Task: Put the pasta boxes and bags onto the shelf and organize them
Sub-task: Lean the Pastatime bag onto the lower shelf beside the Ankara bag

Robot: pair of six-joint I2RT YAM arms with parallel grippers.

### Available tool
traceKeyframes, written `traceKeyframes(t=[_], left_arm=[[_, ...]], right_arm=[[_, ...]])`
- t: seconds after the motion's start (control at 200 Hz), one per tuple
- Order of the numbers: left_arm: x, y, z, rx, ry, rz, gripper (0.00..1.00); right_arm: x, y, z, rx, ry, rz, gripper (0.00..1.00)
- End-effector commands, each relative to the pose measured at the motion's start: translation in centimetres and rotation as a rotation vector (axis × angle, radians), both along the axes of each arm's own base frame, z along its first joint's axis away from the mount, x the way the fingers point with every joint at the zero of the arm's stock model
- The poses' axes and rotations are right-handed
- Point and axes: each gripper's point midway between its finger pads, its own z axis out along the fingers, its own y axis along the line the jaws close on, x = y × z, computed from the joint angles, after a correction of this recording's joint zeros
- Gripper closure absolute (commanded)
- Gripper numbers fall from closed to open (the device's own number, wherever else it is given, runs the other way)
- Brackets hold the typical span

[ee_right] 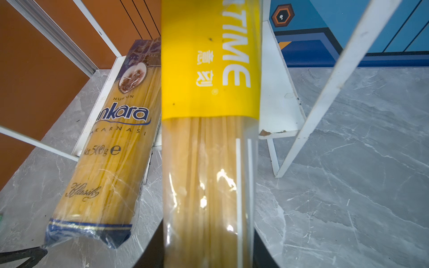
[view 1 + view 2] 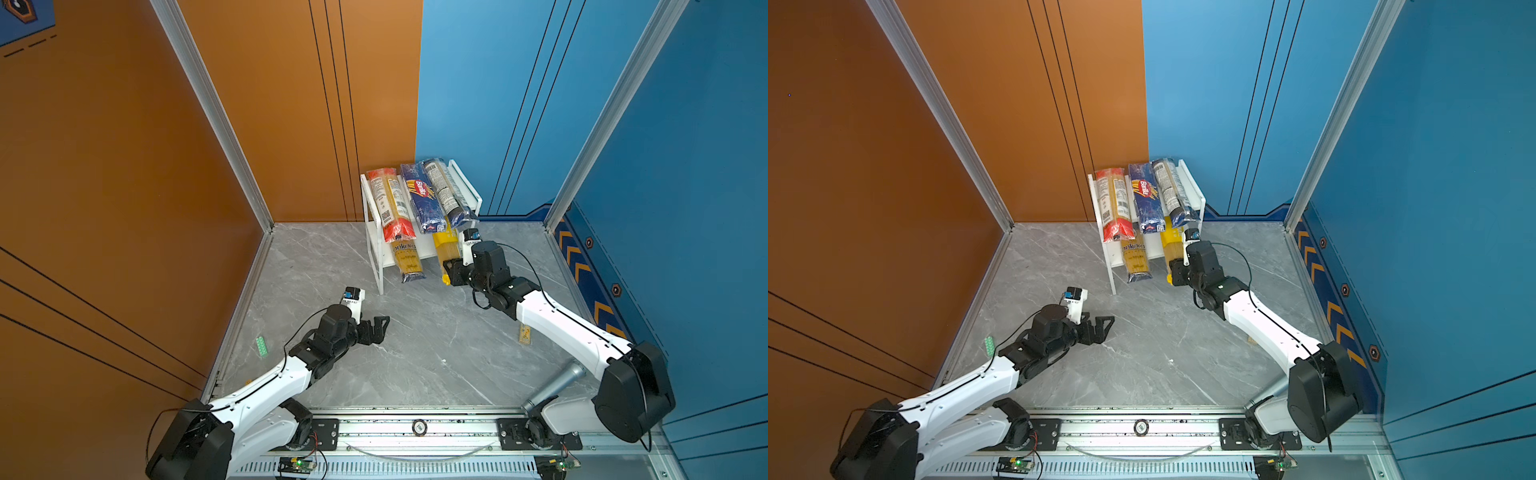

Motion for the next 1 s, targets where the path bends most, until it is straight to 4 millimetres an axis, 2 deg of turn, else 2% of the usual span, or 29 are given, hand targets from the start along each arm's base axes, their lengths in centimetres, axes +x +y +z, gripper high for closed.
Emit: traceKeyframes(t=[0.0,0.511,0.991], left_arm=[[-0.1,0.2,-0.3,-0.007,-0.001,0.000,0.02],[0.0,0.2,-0.3,-0.003,-0.004,0.001,0.02],[0.0,0.4,-0.3,0.002,-0.008,0.003,0.02]], right_arm=[[1.8,0.6,6.4,0.122,-0.208,-0.011,1.00],[2.8,1.3,6.3,0.138,-0.225,-0.011,1.00],[3.9,2.0,5.4,0.137,-0.221,-0.010,1.00]])
